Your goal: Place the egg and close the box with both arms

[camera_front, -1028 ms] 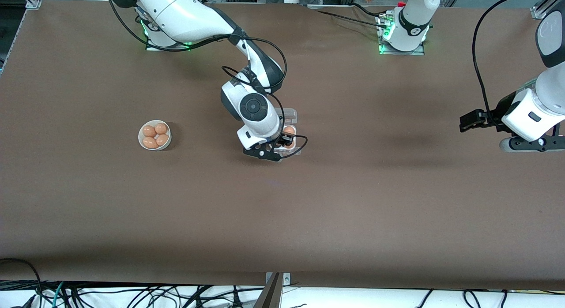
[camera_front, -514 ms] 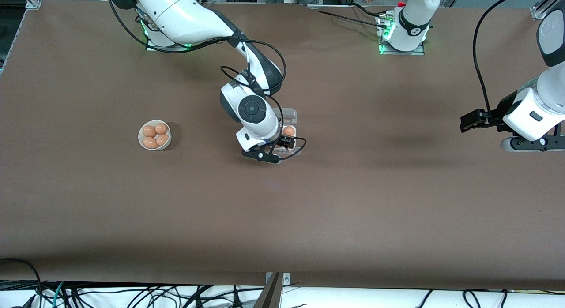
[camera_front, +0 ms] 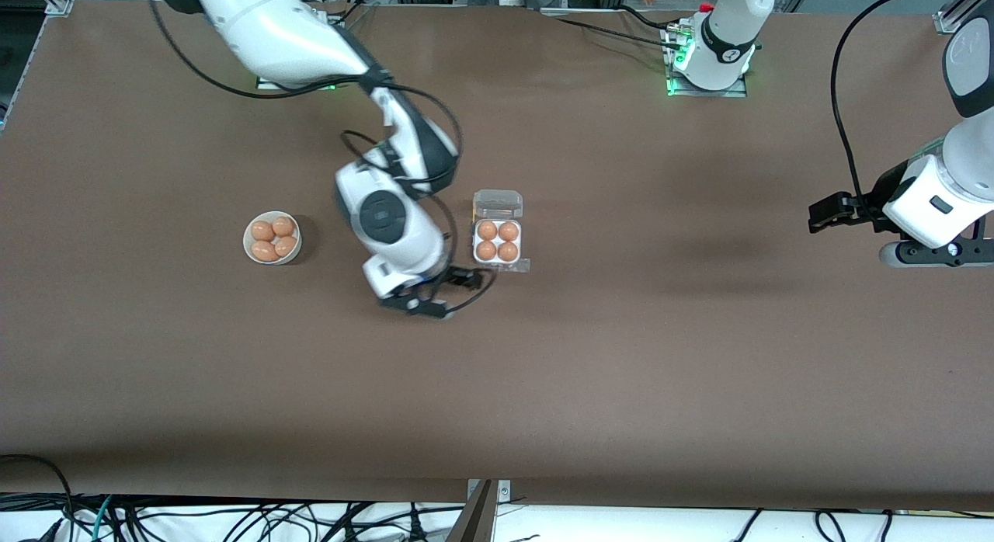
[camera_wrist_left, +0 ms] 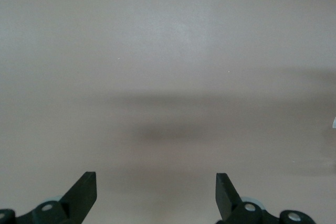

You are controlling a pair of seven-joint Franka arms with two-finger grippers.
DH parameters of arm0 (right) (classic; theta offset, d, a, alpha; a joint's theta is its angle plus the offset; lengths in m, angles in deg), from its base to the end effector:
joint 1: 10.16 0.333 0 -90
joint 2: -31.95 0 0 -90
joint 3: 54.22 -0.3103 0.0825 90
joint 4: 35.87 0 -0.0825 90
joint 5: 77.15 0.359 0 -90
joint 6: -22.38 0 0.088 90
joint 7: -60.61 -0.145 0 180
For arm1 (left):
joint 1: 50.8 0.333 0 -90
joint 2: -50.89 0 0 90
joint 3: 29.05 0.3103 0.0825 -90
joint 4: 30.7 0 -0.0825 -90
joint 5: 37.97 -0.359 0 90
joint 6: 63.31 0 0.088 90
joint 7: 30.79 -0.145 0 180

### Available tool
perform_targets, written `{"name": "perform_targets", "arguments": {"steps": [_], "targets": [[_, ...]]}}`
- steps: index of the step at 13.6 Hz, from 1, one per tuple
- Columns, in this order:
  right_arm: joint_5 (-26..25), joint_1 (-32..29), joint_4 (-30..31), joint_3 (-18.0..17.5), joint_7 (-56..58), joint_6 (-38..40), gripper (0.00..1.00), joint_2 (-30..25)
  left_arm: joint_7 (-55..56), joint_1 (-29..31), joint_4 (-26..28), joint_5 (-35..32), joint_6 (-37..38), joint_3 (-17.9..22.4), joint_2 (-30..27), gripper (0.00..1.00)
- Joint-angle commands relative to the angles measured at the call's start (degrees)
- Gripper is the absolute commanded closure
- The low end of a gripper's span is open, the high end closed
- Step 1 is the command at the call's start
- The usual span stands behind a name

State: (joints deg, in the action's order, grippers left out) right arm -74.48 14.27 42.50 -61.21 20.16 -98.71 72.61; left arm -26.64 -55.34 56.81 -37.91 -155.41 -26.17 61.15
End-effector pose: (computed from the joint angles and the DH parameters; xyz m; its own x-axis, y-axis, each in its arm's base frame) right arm 0.6141 0.3606 0.2740 0.9771 -0.2071 -0.0495 -0.2116 -0.9705 -0.1153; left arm 0.5762 -0.0188 0.5040 0.9943 0.0437 -0.0977 0.0424 -0.9990 -0.0150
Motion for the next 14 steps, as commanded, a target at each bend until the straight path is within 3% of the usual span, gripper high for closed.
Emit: {"name": "perform_targets", "arguments": {"steps": [1, 3, 4, 7, 8, 11, 14], "targets": [[-0.1, -3.9, 1.2, 0.7, 4.8, 6.4, 0.00, -5.8, -0.6, -0.4, -1.5, -0.1, 0.6, -0.2, 0.7, 0.00], [-0.2, -4.2, 1.2, 4.5, 5.9, 9.4, 0.00, -8.1, 0.8, -1.3, -1.6, 3.2, 0.7, -0.7, 0.7, 0.03], [0.0, -4.6, 1.2, 5.9, 7.7, 11.4, 0.00, -10.2, 3.3, -1.6, -1.2, 6.7, 1.1, -0.7, 0.7, 0.13], [-0.3, -8.2, 4.7, 7.1, 12.7, 13.2, 0.00, -16.2, 8.5, -3.3, -1.0, 14.4, 5.7, -2.4, 0.8, 0.67], [-0.5, -10.1, 7.5, 7.1, 14.1, 13.2, 0.00, -19.8, 11.6, -4.8, -0.9, 16.1, 5.9, -3.2, 1.7, 0.77], [-1.4, -15.7, 15.1, 7.3, 20.6, 13.3, 0.00, -30.4, 23.5, -13.0, -1.6, 17.2, 5.8, -4.8, 4.9, 0.92], [-1.7, -18.7, 14.1, 9.4, 26.7, 21.4, 0.00, -35.3, 33.6, -21.2, -2.4, 18.7, 5.0, -4.9, 10.1, 0.94]]}}
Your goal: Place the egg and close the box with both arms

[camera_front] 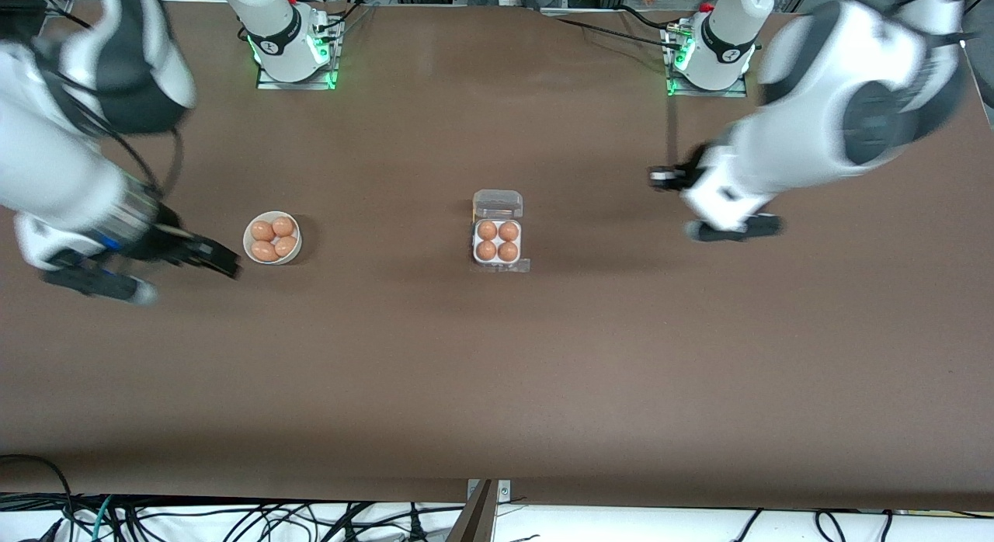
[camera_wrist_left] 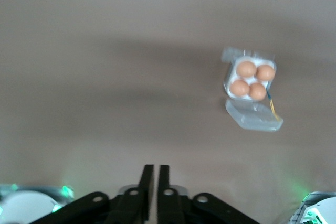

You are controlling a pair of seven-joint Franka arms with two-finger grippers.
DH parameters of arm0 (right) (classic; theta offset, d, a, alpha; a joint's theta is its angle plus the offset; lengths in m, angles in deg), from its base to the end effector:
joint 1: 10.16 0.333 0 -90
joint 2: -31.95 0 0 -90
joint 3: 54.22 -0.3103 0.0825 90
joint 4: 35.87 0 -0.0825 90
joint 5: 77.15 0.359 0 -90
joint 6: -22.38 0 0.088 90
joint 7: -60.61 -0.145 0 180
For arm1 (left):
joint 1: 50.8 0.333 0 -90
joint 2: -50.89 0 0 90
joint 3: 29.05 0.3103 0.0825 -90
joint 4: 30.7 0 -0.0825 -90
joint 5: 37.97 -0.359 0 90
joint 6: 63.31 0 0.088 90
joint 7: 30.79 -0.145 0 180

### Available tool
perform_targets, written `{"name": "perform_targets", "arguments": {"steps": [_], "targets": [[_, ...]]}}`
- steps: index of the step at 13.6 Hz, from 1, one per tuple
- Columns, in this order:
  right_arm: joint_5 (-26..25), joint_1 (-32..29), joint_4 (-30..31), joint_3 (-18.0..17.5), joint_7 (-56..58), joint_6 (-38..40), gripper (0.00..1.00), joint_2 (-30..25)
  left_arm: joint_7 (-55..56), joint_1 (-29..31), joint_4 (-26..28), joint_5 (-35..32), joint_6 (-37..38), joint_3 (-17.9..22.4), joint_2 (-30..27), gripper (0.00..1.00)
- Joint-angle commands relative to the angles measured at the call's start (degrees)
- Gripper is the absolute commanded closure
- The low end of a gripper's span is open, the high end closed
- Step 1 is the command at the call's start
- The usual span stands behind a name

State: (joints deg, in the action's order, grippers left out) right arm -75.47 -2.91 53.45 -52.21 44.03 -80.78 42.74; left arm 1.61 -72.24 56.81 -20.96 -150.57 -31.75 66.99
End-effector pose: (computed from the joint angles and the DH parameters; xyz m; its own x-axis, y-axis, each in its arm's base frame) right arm 0.5996 0.0600 0.5005 0.9783 -0.2022 0.0447 -0.2007 -0.9790 -0.0366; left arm 0.5114 -0.2742 0.4471 0.9085 0.1373 -0.3946 0.1915 -0.9763 0.1011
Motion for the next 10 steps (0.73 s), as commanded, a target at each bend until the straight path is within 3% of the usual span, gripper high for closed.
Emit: {"name": "perform_targets", "arguments": {"steps": [1, 4, 7, 10], "targets": [[-0.6, -2.2, 2.5, 1.1, 3.1, 6.5, 0.00, -6.7, 6.8, -6.0, -4.6, 1.9, -0.5, 0.7, 6.4, 0.94], [-0.5, -4.3, -2.8, 1.9, 7.2, 18.0, 0.00, -8.5, 11.9, -8.8, -7.8, 9.1, -0.5, 0.6, 11.5, 0.94], [-0.5, -5.6, -2.0, 1.5, 8.4, 17.0, 0.00, -9.5, 16.1, -12.9, -8.0, 11.0, -3.3, 0.6, 15.3, 0.94], [-0.5, -7.2, 3.7, 0.3, 8.4, 12.6, 0.00, -11.0, 20.3, -16.3, -8.1, 11.2, -7.3, 0.6, 18.6, 0.93]]}}
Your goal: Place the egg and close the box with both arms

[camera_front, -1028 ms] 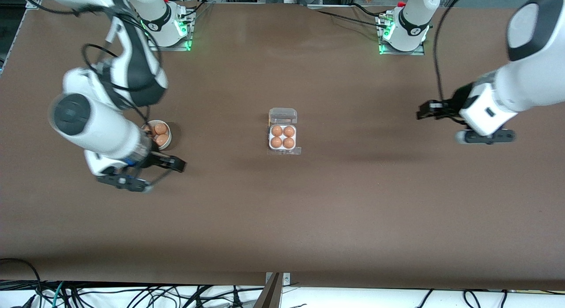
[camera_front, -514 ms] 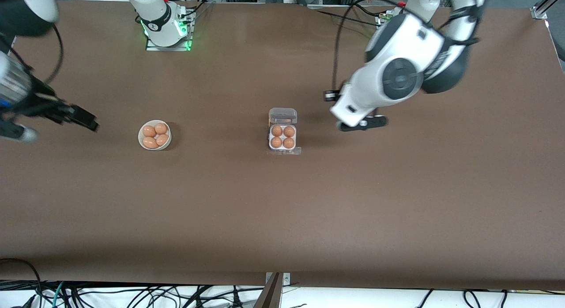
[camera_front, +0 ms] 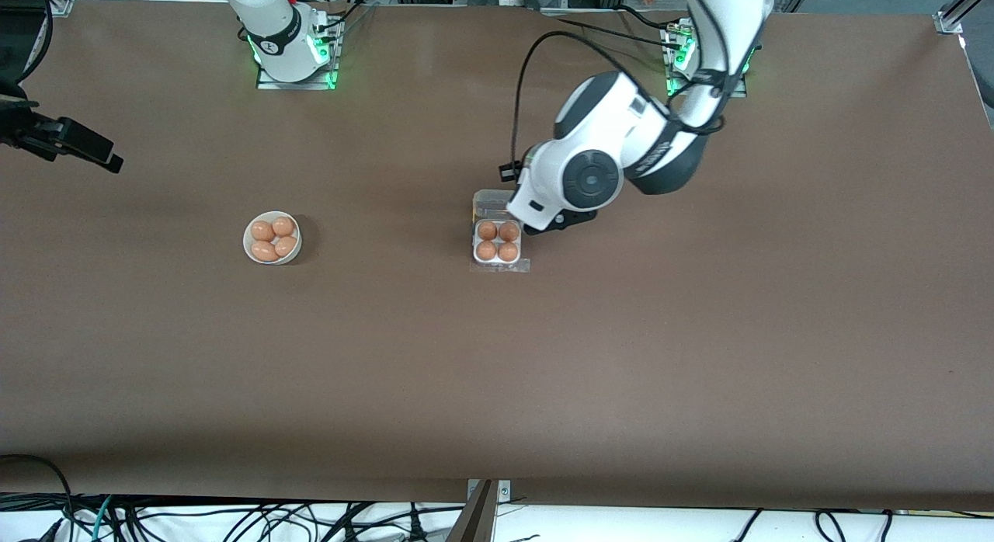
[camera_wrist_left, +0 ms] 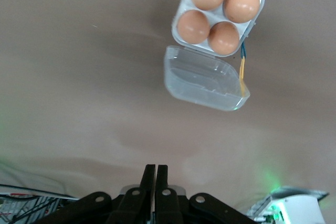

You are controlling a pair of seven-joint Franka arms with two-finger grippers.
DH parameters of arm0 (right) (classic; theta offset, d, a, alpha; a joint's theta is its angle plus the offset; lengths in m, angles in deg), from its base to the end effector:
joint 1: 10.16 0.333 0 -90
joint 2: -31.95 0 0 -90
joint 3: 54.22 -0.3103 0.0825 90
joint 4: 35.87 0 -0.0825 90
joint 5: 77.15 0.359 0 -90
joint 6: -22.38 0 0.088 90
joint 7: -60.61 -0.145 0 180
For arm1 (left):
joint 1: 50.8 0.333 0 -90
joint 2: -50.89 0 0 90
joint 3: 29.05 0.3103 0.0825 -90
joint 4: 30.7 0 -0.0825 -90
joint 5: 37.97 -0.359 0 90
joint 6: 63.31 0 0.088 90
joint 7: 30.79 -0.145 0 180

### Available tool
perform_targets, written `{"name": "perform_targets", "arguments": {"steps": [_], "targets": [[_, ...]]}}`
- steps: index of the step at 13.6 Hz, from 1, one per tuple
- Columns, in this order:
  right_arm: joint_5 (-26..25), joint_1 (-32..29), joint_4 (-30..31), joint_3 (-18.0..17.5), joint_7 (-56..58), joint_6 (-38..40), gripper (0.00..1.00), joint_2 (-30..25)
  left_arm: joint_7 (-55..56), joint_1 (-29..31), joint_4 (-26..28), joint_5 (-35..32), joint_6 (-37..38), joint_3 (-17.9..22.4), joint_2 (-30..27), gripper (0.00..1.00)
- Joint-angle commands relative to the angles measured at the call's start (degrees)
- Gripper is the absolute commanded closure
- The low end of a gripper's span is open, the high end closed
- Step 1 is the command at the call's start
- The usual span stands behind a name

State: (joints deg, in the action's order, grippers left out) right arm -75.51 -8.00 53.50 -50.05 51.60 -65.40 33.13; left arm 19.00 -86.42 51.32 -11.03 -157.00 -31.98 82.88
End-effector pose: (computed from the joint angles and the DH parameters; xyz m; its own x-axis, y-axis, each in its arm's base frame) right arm 0.5294 -0.0140 0.5716 0.9804 -0.1900 -0.0519 -0.1912 -0.9814 -0.0192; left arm 0.4601 -0.4410 0.3311 0.7869 0.2529 -0.5628 0.3141 -0.9493 0.0126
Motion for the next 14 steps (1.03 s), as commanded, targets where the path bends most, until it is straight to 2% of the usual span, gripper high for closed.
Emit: {"name": "perform_targets", "arguments": {"steps": [1, 6, 10, 14], "targets": [[-0.4, -3.0, 4.1, -2.7, 0.8, -3.3, 0.00, -1.9, 3.2, -3.5, -2.6, 1.1, -1.5, 0.8, 4.0, 0.93], [-0.5, -2.6, 3.9, -2.7, 0.8, -5.5, 0.00, -0.6, 3.3, -6.0, -2.5, 0.8, -1.8, 0.8, 7.7, 0.92], [-0.4, -2.6, 3.8, -2.7, 0.8, -6.3, 0.00, 0.5, 3.1, -6.0, -2.4, 0.0, -6.2, 1.5, 8.9, 0.93], [-0.3, -2.5, 3.8, -2.8, 0.8, -6.2, 0.00, 0.5, 3.1, -5.5, -2.7, -4.5, -9.1, 2.7, 9.3, 0.92]]}}
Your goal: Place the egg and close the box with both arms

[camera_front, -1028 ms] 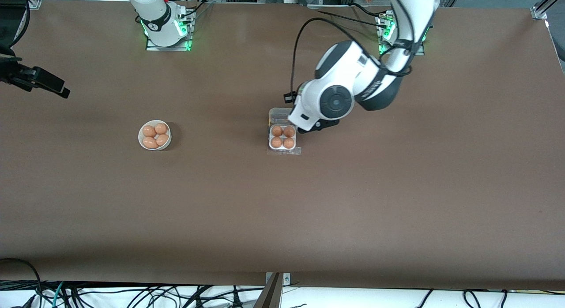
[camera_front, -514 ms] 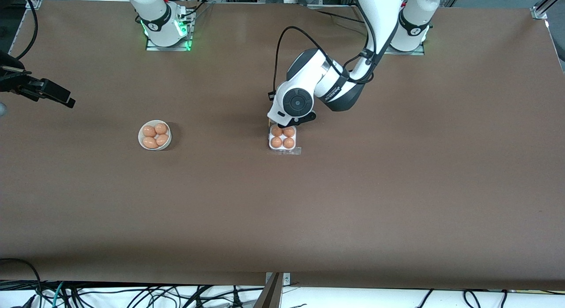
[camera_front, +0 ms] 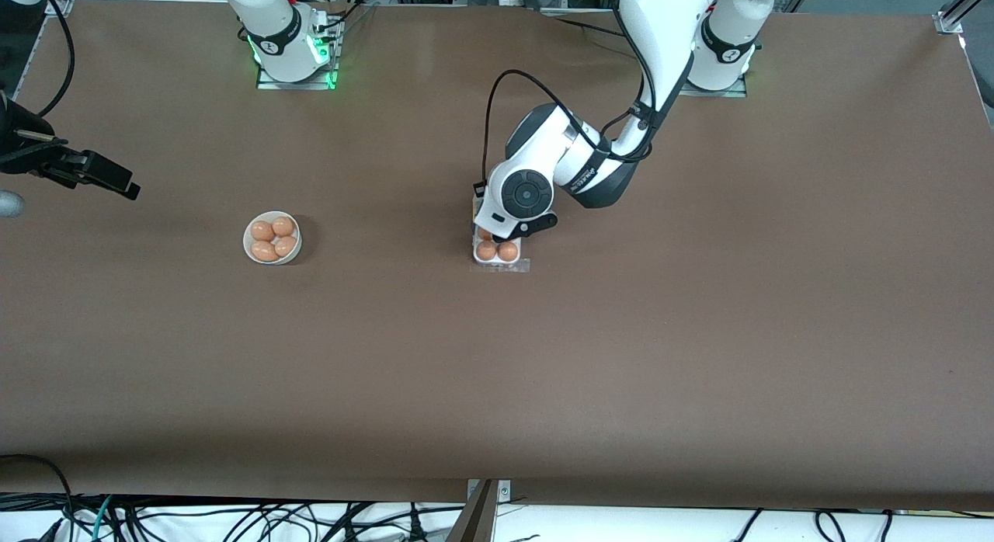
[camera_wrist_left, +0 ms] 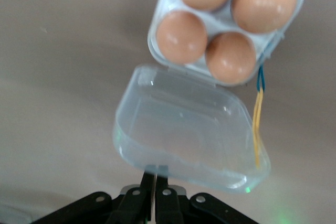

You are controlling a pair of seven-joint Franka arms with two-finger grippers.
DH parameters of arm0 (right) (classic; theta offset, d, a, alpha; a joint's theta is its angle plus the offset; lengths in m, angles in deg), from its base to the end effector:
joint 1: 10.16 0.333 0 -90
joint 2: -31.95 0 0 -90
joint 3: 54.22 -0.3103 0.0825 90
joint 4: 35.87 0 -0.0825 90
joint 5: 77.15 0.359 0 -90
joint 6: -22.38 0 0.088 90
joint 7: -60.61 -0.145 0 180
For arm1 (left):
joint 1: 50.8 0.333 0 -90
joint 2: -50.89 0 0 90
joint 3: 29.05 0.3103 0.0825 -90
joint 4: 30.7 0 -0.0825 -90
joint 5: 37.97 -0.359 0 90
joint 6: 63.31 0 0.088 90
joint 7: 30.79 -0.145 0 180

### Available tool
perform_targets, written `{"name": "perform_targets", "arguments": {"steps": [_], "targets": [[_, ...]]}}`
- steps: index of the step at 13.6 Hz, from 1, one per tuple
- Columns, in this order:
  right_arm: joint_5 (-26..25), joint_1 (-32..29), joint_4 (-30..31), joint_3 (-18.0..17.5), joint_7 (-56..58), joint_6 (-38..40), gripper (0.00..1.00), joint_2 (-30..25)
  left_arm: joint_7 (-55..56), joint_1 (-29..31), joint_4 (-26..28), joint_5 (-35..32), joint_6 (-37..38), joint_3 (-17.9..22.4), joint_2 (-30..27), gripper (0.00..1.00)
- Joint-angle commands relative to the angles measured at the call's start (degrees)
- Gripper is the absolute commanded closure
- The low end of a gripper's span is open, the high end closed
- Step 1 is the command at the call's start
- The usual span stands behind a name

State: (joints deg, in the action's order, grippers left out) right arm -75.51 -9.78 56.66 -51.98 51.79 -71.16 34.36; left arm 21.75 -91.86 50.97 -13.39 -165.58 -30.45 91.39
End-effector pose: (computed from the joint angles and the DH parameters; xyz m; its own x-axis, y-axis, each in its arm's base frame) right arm 0.5445 -0.0133 0.5438 0.9820 -0.1870 -0.0283 -0.1877 -0.9820 -0.0228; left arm 0.4478 -0.4760 0.2381 0.8041 0.3078 -0.5086 0.3228 -0.9445 -0.0612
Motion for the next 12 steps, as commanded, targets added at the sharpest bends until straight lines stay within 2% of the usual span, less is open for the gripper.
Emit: {"name": "perform_targets", "arguments": {"steps": [1, 4, 5, 6, 7, 8, 9, 11, 12], "targets": [[-0.2, -0.7, 0.7, -0.8, 0.6, -0.3, 0.00, -0.7, 0.3, -0.2, -3.8, -4.0, -1.5, 2.2, 0.9, 0.89], [-0.2, -0.7, 0.6, -0.7, 0.6, -0.2, 0.00, -0.7, 0.5, 0.5, -7.6, -5.9, -0.9, 3.3, -0.1, 0.76], [-0.2, -0.7, 0.6, -0.7, 0.6, -0.3, 0.00, -0.7, 0.4, 0.5, -8.9, -5.9, -0.5, 4.6, -0.3, 0.69], [-0.2, -0.7, 0.6, -0.8, 0.6, -0.3, 0.00, -0.7, 0.5, 0.5, -10.2, -5.9, 0.0, 6.1, -0.3, 0.58], [-0.2, -0.7, 0.6, -0.8, 0.6, -0.3, 0.00, -0.7, -0.1, 2.5, -11.8, -1.7, 3.0, 7.1, -1.3, 0.67], [-0.2, -0.7, 0.6, -0.8, 0.6, -0.3, 0.00, -0.7, -1.0, 11.4, -13.8, 10.8, 11.4, 6.5, -3.7, 0.60], [-0.2, -0.7, 0.6, -0.8, 0.6, -0.3, 0.00, -0.7, -1.9, 13.4, -17.1, 10.3, 15.6, 7.3, -4.9, 0.56], [-0.2, -0.7, 0.6, -0.8, 0.6, -0.3, 0.00, -0.7, -2.3, 13.6, -19.5, -3.2, 18.3, 7.6, -7.4, 0.33], [-0.2, -0.7, 0.6, -0.8, 0.6, -0.3, 0.00, -0.7, -2.7, 13.6, -20.2, -7.8, 18.1, 7.7, -7.4, 0.21]]}}
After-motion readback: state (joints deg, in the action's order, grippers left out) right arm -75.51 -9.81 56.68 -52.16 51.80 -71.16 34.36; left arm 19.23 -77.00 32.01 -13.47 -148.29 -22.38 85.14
